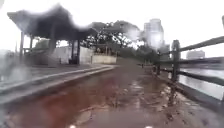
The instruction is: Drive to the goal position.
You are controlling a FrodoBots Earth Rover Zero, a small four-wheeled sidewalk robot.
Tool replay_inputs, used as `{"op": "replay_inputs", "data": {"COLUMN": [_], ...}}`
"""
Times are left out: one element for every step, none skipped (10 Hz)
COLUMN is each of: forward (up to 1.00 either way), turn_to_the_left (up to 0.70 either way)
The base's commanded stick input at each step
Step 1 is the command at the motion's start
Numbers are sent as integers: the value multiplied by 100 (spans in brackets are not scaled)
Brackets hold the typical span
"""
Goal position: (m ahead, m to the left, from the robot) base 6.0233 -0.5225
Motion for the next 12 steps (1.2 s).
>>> {"op": "replay_inputs", "data": {"forward": [70,70,70,70,70,70,70,70,70,70,70,70], "turn_to_the_left": [-34,0,0,0,0,0,0,0,0,0,0,0]}}
